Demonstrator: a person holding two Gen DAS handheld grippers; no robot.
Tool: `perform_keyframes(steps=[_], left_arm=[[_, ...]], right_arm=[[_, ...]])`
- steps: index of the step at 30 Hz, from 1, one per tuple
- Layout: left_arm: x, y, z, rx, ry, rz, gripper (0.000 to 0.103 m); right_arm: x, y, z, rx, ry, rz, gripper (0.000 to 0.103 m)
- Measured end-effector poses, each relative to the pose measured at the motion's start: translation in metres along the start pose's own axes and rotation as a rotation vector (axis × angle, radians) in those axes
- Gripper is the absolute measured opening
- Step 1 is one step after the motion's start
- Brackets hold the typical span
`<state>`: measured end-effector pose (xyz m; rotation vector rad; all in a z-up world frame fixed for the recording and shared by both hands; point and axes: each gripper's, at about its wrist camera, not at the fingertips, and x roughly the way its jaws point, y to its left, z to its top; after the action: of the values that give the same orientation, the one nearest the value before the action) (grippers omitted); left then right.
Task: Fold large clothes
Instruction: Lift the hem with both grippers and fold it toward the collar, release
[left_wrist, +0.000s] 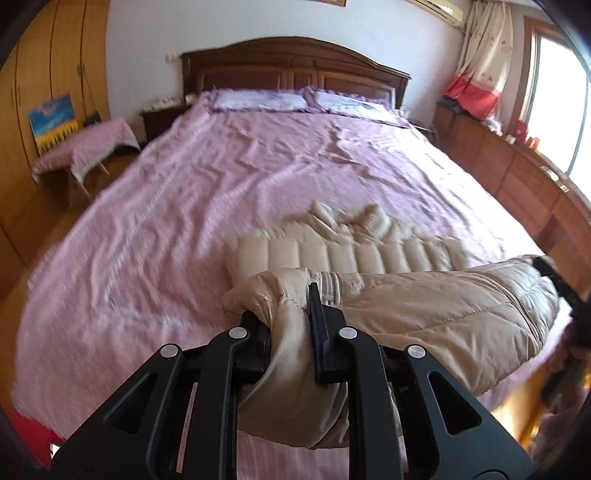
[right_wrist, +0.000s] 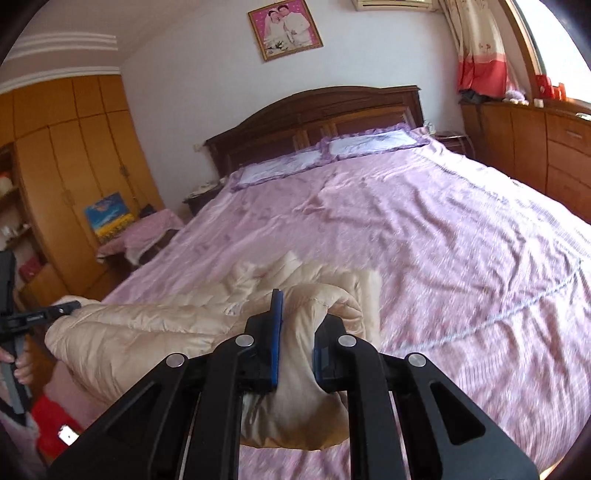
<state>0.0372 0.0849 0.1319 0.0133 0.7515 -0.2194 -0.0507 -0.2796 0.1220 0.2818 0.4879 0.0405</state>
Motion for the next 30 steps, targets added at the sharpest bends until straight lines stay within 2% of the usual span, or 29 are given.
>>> perform_keyframes(steps=[5,9,14,16,17,18,20,23,30], left_arm=[[0.053,-0.002,0.015,0.002,0.008,0.045,0.018],[0.099,0.002,0.010,-0.021,0.066,0.077,0.020],[0.150,0.012,-0.005,-0.085,0.138,0.120,0.029],[0.164,0.009,-0.010,-0.072,0.146,0.154,0.032],[0.169,0.007,-0.010,-0.064,0.151,0.166,0.032],[0.175,0.006,-0.011,-0.055,0.158,0.179,0.033],[0.184,0.005,-0.013,-0.050,0.171,0.189,0.034],[0.194,0.004,-0.014,-0.037,0.178,0.198,0.035],[0.200,0.001,-0.018,-0.007,0.171,0.208,0.036]], right_arm=[[0.048,-0.010,0.001,0.007,0.031,-0.066,0.015],[0.086,-0.022,-0.008,0.025,0.088,-0.100,0.020],[0.128,-0.031,-0.024,0.022,0.146,-0.158,0.037],[0.140,-0.033,-0.028,0.023,0.156,-0.169,0.046],[0.145,-0.034,-0.029,0.020,0.161,-0.186,0.057],[0.148,-0.035,-0.030,0.018,0.162,-0.207,0.063],[0.156,-0.041,-0.032,0.029,0.172,-0.210,0.069],[0.172,-0.055,-0.041,0.096,0.215,-0.180,0.070],[0.184,-0.054,-0.052,0.086,0.236,-0.193,0.072]])
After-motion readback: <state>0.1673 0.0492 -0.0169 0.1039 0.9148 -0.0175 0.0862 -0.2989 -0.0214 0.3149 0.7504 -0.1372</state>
